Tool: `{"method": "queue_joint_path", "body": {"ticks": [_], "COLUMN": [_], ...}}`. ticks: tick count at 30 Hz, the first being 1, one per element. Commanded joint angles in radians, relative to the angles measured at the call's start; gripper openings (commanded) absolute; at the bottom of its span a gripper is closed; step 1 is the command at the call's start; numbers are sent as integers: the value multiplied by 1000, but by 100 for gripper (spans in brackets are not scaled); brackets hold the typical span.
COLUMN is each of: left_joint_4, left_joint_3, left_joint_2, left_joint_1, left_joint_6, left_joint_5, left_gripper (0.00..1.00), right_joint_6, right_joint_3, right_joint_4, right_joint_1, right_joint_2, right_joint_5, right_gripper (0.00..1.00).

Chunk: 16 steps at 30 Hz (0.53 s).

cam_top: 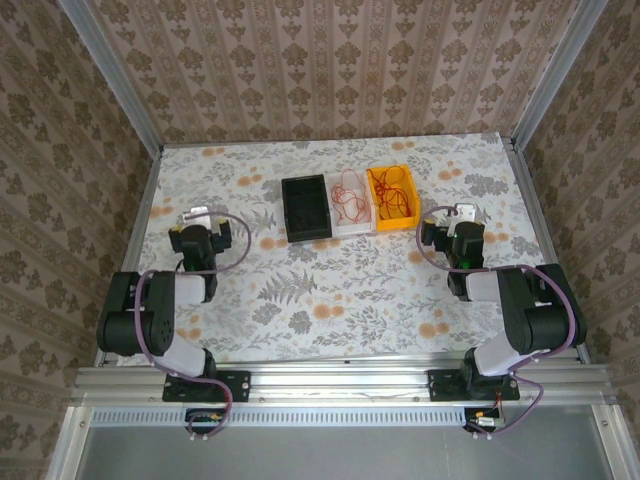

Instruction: Untangle the cables

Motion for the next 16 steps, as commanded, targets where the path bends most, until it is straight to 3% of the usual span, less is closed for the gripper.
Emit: {"method": "queue_joint_path", "body": {"ticks": [1, 3, 4, 16], "left_joint_4": [133, 11, 83, 72], "left_joint_3": [-32, 1, -11, -9], "left_joint_2": [32, 5, 28, 24], "left_joint_1": [22, 28, 27, 26], "left_joint_6": [32, -2, 21, 19], "left_joint_5": [82, 82, 75, 74], "left_gripper": [100, 100, 100, 100], "right_joint_6": [-10, -10, -10, -15], "right_joint_3": [2, 3, 4, 5], "right_joint_4": [29, 26, 26, 22], "right_joint_1": [3, 3, 3, -4], "right_joint_2": [-5, -5, -3, -5], "right_joint_5": [-24, -24, -24, -56], "right_gripper": [100, 100, 100, 100]}}
